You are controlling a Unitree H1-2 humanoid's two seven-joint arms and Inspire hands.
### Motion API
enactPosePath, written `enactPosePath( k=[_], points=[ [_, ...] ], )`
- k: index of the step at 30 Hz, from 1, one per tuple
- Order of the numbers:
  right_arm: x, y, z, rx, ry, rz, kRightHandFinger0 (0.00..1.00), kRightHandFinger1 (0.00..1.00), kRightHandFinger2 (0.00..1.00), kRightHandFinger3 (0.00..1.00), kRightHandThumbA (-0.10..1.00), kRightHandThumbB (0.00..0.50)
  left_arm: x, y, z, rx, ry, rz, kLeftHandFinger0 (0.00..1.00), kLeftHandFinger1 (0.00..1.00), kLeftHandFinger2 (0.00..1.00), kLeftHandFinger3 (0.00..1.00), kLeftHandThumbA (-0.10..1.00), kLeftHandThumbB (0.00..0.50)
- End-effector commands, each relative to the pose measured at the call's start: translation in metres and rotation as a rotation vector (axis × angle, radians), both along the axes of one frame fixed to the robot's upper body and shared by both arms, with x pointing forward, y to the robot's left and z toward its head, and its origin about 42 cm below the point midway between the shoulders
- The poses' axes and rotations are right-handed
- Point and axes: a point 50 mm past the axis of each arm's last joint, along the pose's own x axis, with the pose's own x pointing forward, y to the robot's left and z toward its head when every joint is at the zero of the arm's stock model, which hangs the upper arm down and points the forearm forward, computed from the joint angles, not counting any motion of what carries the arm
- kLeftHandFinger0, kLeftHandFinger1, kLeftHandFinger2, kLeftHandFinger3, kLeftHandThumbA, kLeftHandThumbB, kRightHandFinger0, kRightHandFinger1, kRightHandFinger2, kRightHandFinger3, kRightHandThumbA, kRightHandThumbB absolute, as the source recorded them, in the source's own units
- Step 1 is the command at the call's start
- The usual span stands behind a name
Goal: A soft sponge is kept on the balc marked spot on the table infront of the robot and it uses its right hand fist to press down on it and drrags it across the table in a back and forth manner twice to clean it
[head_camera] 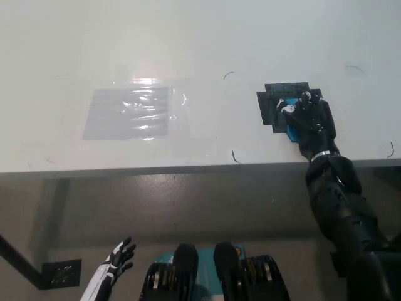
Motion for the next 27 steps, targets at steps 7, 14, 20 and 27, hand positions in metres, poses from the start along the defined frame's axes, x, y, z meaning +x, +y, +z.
enactPosePath(
  k=[7,14,20,27],
  points=[
    [-0.012,0.038,-0.02,0.018,0.098,0.099,0.0,0.0,0.0,0.0,1.0,0.136,0.007,0.003,0.008,0.023,-0.039,-0.012,1.0,1.0,1.0,1.0,1.0,0.43],
    [-0.004,0.014,0.005,-0.198,-0.076,0.046,0.55,0.62,0.67,0.63,1.0,0.303,0.007,0.005,0.009,0.024,-0.046,-0.017,1.0,1.0,1.0,1.0,1.0,0.42],
    [-0.007,-0.007,0.099,-0.311,-0.441,0.092,1.0,1.0,1.0,1.0,1.0,0.331,0.009,0.005,0.01,0.019,-0.044,-0.013,1.0,1.0,1.0,1.0,1.0,0.425],
    [-0.052,-0.051,0.227,-0.363,-0.833,-0.001,1.0,1.0,1.0,1.0,1.0,0.343,0.009,0.005,0.009,0.022,-0.039,-0.019,1.0,1.0,1.0,1.0,1.0,0.416]
  ],
)
